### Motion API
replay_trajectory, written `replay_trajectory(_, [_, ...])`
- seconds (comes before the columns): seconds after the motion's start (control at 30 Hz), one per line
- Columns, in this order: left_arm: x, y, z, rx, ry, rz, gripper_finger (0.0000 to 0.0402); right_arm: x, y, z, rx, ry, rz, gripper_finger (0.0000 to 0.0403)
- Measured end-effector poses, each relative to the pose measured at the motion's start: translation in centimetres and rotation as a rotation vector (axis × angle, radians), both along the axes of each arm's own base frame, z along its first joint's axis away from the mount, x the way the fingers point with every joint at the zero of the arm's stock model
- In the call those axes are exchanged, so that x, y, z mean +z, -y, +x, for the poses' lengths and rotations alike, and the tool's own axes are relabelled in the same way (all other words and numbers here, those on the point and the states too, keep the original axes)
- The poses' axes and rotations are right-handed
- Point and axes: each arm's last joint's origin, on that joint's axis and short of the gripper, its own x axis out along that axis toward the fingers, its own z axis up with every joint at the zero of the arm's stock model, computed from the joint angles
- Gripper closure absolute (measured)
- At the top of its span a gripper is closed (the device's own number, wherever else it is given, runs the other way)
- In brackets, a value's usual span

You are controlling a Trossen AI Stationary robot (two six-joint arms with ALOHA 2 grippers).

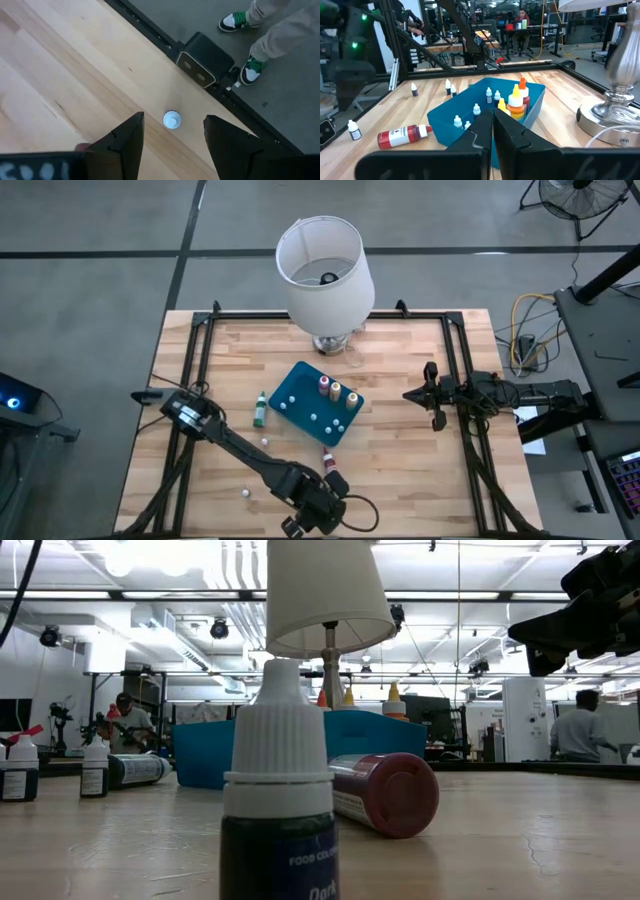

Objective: Pick & Place food coloring
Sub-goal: Put the small blue food coloring bottle into the blue container

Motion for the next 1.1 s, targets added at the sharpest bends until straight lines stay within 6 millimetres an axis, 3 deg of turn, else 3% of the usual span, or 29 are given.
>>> replay_trajectory(0.43, [-4.1,0.9,0.9,0.012,-0.057,0.031,0.0223,0.0,0.0,0.0,0.0,0.0,0.0,0.0394])
replay_trajectory(0.77, [-5.5,1.1,1.1,0.017,-0.079,0.041,0.0223,0.0,0.0,0.0,0.0,0.0,0.0,0.0394])
replay_trajectory(1.1, [-5.7,1.1,1.2,0.025,-0.08,0.036,0.0224,0.0,0.0,0.0,0.0,0.0,0.0,0.0394])
